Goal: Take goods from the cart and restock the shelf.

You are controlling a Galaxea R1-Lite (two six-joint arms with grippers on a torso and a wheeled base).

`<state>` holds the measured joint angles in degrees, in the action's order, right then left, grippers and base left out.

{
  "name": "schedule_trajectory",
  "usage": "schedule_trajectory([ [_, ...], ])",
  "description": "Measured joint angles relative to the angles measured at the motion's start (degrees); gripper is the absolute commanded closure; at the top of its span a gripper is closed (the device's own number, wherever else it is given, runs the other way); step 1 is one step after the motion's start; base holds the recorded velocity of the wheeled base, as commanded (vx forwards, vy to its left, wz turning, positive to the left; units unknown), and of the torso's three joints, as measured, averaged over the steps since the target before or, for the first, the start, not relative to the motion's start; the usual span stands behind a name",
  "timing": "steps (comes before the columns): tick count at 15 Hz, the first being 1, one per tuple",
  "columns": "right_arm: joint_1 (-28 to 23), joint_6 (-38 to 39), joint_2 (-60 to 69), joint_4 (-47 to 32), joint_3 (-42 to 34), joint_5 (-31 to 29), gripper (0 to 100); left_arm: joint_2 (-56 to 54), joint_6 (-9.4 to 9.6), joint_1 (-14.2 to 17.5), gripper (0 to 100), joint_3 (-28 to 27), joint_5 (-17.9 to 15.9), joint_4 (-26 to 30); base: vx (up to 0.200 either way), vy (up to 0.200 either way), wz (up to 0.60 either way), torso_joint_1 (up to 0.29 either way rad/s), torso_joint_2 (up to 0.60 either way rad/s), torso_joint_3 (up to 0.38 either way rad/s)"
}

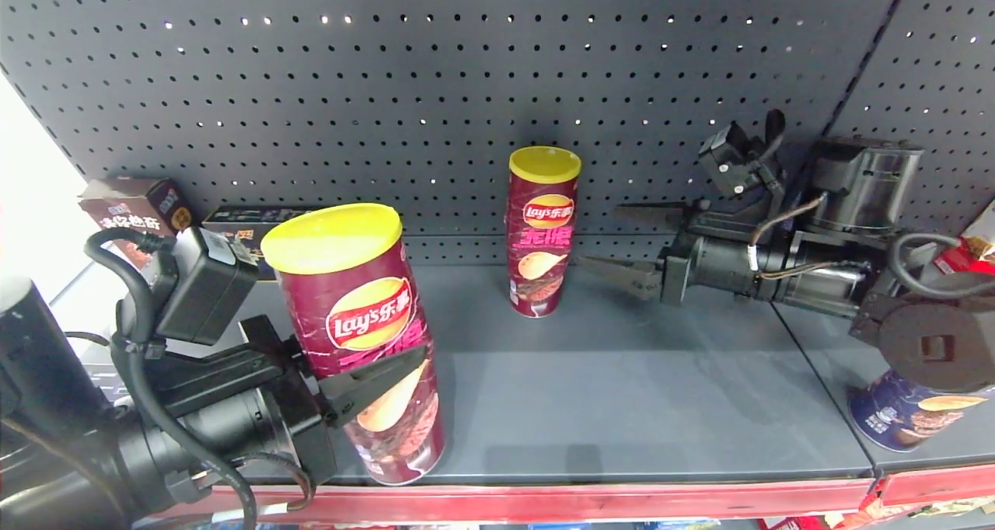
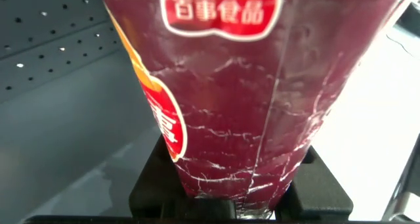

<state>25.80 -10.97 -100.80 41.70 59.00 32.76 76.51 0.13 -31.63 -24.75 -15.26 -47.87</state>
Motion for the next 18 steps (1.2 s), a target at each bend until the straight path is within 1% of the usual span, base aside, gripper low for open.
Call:
schedule_trajectory([
  [2, -1.7, -0.5, -3.8, 3.8, 2.2, 4.9, 0, 0.0, -0.16, 0.2, 100, -0.2, -0.1, -0.3, 0.0, 0.0, 0.0, 0.0, 0.0, 0.0],
  [3, -2.2, -0.6, -5.8, 4.7, 3.9, 7.4, 0, -0.1, -0.56, 0.3, 100, -0.2, -0.7, -0.4, 0.0, 0.0, 0.0, 0.0, 0.0, 0.0],
  [5, -3.1, -0.7, -9.2, 5.5, 7.8, 11.1, 0, -0.1, -1.13, 0.6, 100, -0.4, -1.8, -0.4, 0.0, 0.0, 0.0, 0.0, 0.0, 0.0],
  [7, -3.5, -0.8, -12.6, 5.8, 12.1, 14.4, 0, -0.2, -1.15, 1.0, 100, -0.5, -2.0, -0.4, 0.0, 0.0, 0.0, 0.0, 0.0, 0.0],
  [9, -3.9, -0.7, -15.4, 5.8, 15.3, 15.4, 0, -0.3, -1.17, 1.1, 100, -0.5, -2.0, -0.5, 0.0, 0.0, 0.0, 0.0, 0.0, 0.0],
  [12, -4.2, -0.5, -18.5, 5.8, 16.8, 17.1, 0, -0.4, -1.17, 1.1, 100, -0.5, -2.1, -0.5, 0.0, 0.0, 0.0, 0.0, 0.0, 0.0],
  [14, -3.9, -0.5, -20.1, 5.7, 17.2, 17.2, 0, -0.4, -1.17, 1.1, 100, -0.1, -2.1, -0.4, 0.0, 0.0, 0.0, 0.0, 0.0, 0.0],
  [18, -3.4, 0.6, -23.9, 5.3, 20.8, 17.1, 0, -0.4, -1.13, 1.4, 100, 0.3, -2.1, -0.5, 0.0, 0.0, 0.0, 0.0, 0.0, 0.0],
])
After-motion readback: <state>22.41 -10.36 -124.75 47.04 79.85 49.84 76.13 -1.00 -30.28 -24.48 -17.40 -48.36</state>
